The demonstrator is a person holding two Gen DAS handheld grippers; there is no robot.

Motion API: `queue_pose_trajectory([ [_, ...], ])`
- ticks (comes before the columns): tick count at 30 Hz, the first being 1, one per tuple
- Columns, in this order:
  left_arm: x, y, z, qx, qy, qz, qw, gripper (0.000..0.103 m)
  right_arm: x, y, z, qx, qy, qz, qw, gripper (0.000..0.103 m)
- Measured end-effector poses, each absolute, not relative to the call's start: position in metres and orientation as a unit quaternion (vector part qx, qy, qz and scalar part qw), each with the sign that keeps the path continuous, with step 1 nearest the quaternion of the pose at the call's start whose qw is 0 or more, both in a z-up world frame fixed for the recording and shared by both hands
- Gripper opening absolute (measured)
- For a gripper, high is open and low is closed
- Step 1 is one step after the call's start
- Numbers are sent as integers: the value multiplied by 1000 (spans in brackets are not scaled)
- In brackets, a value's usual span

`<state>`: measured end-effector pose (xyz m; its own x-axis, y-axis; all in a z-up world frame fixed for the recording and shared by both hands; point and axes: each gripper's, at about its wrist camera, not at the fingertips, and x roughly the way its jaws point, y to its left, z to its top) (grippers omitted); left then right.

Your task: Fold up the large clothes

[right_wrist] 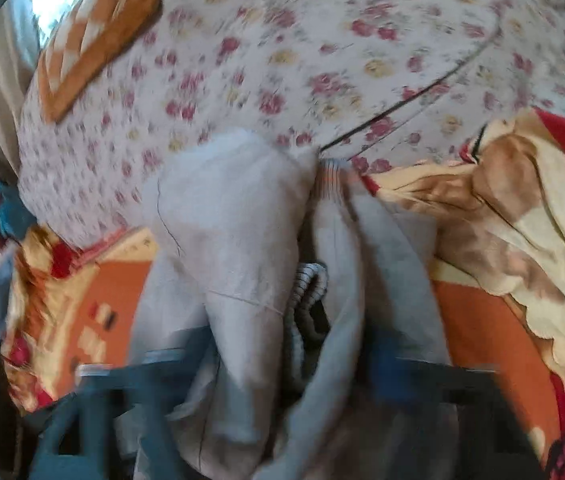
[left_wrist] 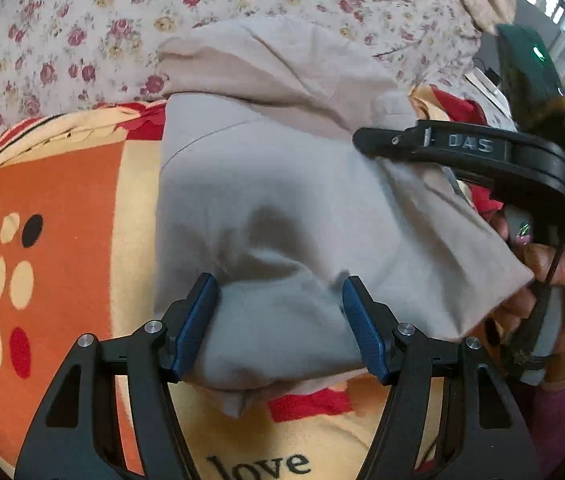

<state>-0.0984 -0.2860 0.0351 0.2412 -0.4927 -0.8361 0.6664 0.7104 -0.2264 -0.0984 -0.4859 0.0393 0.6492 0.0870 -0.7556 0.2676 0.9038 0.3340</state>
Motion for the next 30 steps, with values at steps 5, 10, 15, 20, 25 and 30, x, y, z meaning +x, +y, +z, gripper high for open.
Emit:
queue_pose_trajectory([
  [5, -114, -267, 32, 98, 479, -413, 768, 65, -142, -476, 55, 145, 424, -59, 892, 16],
  [10, -113, -265, 51, 84, 477, -417, 769, 65, -148, -509, 41, 251, 413, -63, 873, 25],
  [15, -117, -256, 71, 70, 450, -402, 794, 65, -147, -517, 70, 243, 358, -110, 895, 69],
  [20, -108, -269, 46, 78, 474, -382, 789, 65, -92, -515, 59, 206, 399, -99, 888, 52],
  [25, -111, -281, 29, 105, 458, -387, 793, 68, -74, -522, 59, 118, 381, -157, 904, 3],
  [30, -109, -288, 26, 112, 462, -384, 792, 71, -63, -557, -4, 162, 461, -184, 853, 1],
])
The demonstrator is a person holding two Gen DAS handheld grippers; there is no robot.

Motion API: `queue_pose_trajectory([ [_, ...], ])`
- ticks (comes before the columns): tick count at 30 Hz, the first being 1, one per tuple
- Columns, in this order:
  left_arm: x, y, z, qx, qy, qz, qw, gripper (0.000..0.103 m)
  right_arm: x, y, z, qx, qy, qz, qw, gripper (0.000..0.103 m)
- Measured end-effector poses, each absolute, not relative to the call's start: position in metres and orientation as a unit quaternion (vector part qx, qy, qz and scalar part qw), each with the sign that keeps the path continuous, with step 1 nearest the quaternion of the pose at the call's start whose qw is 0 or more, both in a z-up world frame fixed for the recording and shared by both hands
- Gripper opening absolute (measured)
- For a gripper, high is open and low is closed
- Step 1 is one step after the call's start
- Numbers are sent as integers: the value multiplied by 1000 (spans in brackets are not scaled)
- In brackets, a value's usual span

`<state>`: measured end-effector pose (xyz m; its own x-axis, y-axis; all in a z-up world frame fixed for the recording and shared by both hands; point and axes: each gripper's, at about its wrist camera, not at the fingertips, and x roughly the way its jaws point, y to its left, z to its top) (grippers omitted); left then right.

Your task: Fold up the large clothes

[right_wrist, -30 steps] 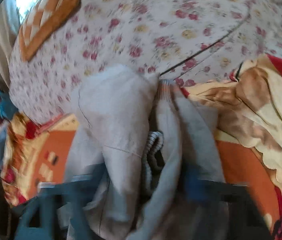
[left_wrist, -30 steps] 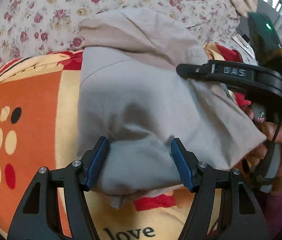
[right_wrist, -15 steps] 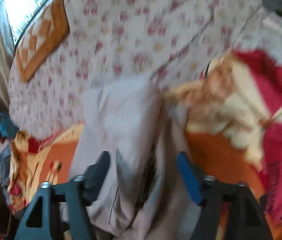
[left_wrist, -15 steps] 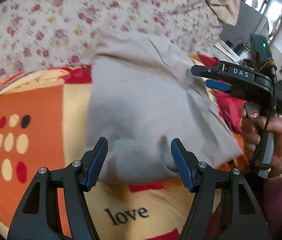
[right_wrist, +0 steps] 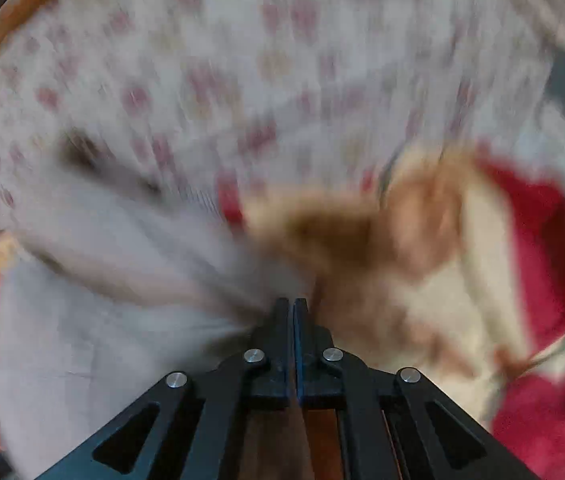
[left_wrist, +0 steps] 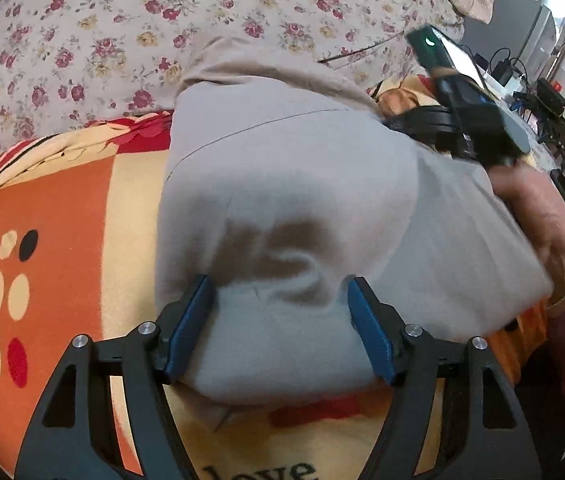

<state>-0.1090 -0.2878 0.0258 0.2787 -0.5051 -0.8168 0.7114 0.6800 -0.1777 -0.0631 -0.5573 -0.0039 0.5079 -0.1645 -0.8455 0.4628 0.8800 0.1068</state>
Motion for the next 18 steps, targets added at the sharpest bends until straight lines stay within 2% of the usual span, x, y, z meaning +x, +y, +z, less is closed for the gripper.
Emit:
queue_pose_trajectory([
  [4, -110, -285, 25, 108, 460, -382, 794, 71, -106, -562, 42, 229, 413, -163, 866, 5],
  [5, -110, -286, 25, 107, 460, -381, 795, 71, -118, -557, 54, 237, 404, -149, 871, 19],
  [6, -110, -286, 26, 107, 460, -380, 795, 71, -132, -548, 66, 240, 395, -132, 877, 51],
  [8, -111, -285, 27, 104, 460, -377, 797, 71, -157, -522, 78, 239, 385, -99, 886, 84],
  [11, -112, -280, 31, 89, 457, -370, 804, 71, -168, -488, 70, 218, 410, -77, 882, 85],
  [12, -113, -278, 34, 81, 455, -367, 807, 71, -165, -480, 58, 213, 421, -70, 879, 78],
  [13, -113, -275, 37, 70, 454, -365, 809, 71, -163, -479, 48, 212, 430, -66, 875, 64],
  [14, -114, -272, 41, 63, 453, -366, 810, 71, -159, -476, 37, 207, 449, -61, 867, 28],
  [18, -120, -262, 56, 68, 428, -364, 824, 71, -171, -466, 45, 133, 431, -85, 888, 17],
])
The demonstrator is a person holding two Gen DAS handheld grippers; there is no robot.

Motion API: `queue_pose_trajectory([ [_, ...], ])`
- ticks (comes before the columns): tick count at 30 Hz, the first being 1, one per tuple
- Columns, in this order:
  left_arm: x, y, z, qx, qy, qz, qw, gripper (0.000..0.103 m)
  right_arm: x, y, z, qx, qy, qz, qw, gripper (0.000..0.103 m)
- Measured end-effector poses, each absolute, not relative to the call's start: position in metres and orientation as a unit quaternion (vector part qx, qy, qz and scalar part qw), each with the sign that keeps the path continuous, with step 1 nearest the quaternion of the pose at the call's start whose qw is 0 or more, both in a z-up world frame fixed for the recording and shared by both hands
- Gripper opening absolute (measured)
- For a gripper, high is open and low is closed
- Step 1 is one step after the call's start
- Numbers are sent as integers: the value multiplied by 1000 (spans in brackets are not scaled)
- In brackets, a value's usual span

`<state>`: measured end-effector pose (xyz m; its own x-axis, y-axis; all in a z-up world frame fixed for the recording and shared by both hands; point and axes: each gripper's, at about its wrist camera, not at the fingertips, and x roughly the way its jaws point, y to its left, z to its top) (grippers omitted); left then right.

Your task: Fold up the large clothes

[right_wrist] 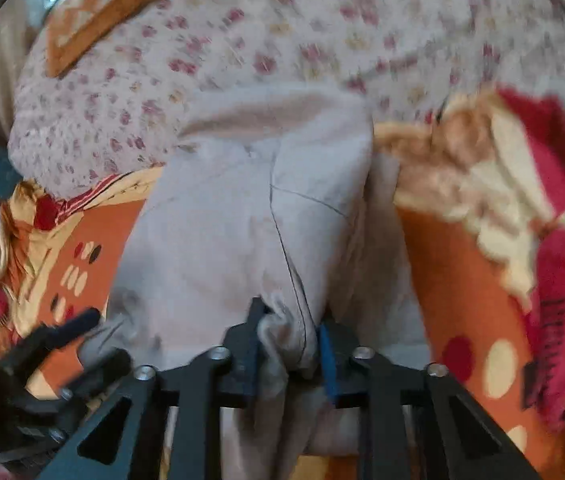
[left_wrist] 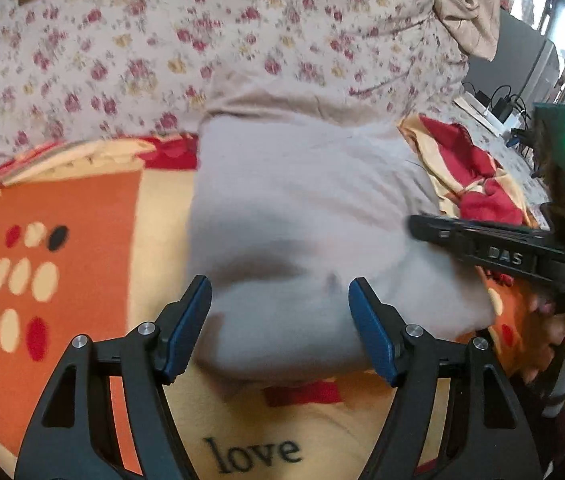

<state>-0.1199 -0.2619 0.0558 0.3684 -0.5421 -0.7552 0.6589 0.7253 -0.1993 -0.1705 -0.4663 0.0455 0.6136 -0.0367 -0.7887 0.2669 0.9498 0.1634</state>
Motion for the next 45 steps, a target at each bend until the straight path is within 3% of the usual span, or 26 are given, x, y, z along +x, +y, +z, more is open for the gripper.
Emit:
queue_pose_trajectory([
  [4, -104, -267, 31, 70, 472, -352, 805, 72, -167, -476, 17, 131, 456, -131, 871, 16],
  [7, -92, -265, 13, 34, 511, -347, 786, 72, -174, -478, 32, 142, 432, -133, 881, 18],
  [9, -91, -264, 14, 29, 513, -349, 784, 72, -181, -485, 47, 158, 413, -158, 883, 44],
  [10, -92, -265, 16, 34, 510, -348, 786, 72, -184, -488, 56, 163, 396, -171, 887, 46],
  [14, -95, -269, 16, 45, 500, -343, 794, 72, -165, -475, 77, 142, 377, -138, 905, 46],
  [20, -91, -268, 14, 39, 503, -348, 790, 75, -121, -495, 27, 138, 430, -158, 878, 47],
  [22, -90, -269, 14, 40, 504, -349, 789, 75, -126, -509, 24, 180, 414, -142, 881, 53],
  [24, -88, -270, 14, 40, 503, -350, 789, 75, -133, -518, 33, 197, 413, -131, 879, 68],
  [26, -83, -272, 15, 34, 508, -355, 784, 75, -140, -524, 47, 200, 404, -111, 886, 72],
  [29, -69, -271, 17, 4, 527, -373, 763, 75, -145, -530, 48, 202, 406, -64, 889, 89],
  [32, -53, -269, 16, -34, 536, -388, 749, 83, -143, -534, 32, 212, 428, -35, 878, 90],
  [39, -28, -285, -4, -66, 560, -421, 710, 89, -120, -541, 7, 281, 431, 22, 857, 90],
  [40, -28, -289, -4, -59, 556, -423, 713, 89, -118, -541, 7, 286, 428, 27, 857, 85],
  [41, -28, -294, -3, -52, 556, -425, 713, 89, -117, -540, 6, 295, 424, 36, 856, 70],
  [43, -25, -300, -3, -40, 556, -429, 711, 89, -115, -535, 6, 302, 421, 38, 854, 63],
  [44, -24, -300, -1, -42, 554, -428, 713, 79, -115, -532, 9, 300, 420, 37, 855, 57],
  [45, -23, -298, 1, -46, 553, -424, 716, 57, -117, -529, 14, 296, 417, 34, 859, 52],
])
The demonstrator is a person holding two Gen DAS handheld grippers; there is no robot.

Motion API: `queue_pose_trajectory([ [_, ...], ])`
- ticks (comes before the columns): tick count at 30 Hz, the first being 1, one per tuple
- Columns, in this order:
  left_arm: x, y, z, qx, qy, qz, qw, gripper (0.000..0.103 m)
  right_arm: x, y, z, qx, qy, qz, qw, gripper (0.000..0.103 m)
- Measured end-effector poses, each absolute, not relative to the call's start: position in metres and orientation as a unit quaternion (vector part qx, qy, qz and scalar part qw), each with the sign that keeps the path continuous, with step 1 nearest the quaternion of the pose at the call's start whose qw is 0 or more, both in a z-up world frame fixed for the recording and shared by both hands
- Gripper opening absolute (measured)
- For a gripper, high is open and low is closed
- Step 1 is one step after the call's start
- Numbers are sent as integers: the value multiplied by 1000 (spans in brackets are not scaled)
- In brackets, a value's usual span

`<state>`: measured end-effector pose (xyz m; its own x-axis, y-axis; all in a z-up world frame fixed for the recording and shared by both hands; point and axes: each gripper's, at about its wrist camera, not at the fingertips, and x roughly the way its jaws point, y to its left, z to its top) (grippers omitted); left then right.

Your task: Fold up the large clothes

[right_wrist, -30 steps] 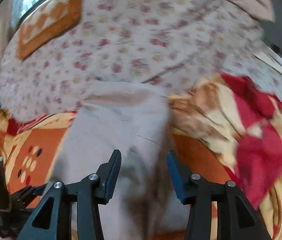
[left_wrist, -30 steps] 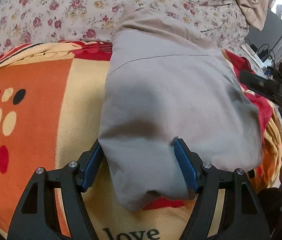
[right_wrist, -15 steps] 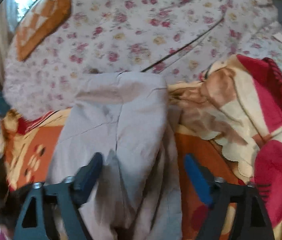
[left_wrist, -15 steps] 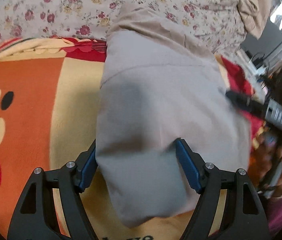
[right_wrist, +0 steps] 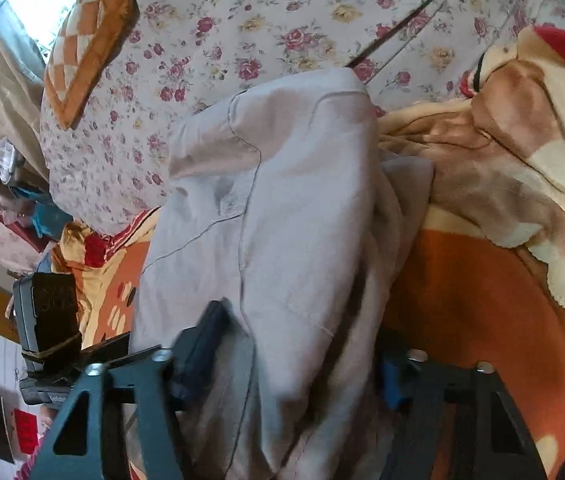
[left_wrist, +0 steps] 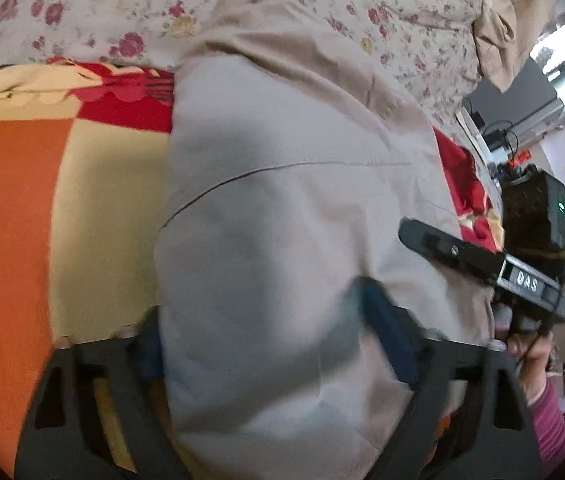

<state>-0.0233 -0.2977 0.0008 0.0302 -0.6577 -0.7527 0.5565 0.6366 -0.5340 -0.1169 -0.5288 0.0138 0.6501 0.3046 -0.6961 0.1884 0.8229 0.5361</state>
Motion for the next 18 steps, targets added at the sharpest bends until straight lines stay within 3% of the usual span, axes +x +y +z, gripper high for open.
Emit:
queue_pose_trajectory([
  [2, -24, -287, 14, -59, 546, -437, 712, 34, -122, -523, 25, 297, 408, 36, 863, 45],
  [3, -28, -279, 26, -62, 537, -447, 712, 30, -129, -519, 33, 309, 399, 47, 862, 42],
  [10, -100, -209, 86, -12, 512, -464, 722, 30, -184, -469, 60, 320, 405, 146, 844, 39],
  [12, -116, -191, 79, -14, 521, -448, 726, 30, -197, -459, 49, 327, 422, 135, 835, 46],
  [13, -122, -184, 67, -14, 536, -425, 729, 30, -199, -455, 42, 309, 439, 109, 837, 58],
  [14, -126, -180, 54, -5, 551, -407, 729, 33, -202, -454, 37, 283, 453, 74, 842, 63],
  [16, -127, -179, 39, 11, 570, -385, 726, 42, -211, -457, 40, 268, 448, 38, 852, 63],
  [18, -120, -174, 44, 3, 564, -366, 740, 43, -223, -461, 59, 275, 414, 25, 868, 63],
])
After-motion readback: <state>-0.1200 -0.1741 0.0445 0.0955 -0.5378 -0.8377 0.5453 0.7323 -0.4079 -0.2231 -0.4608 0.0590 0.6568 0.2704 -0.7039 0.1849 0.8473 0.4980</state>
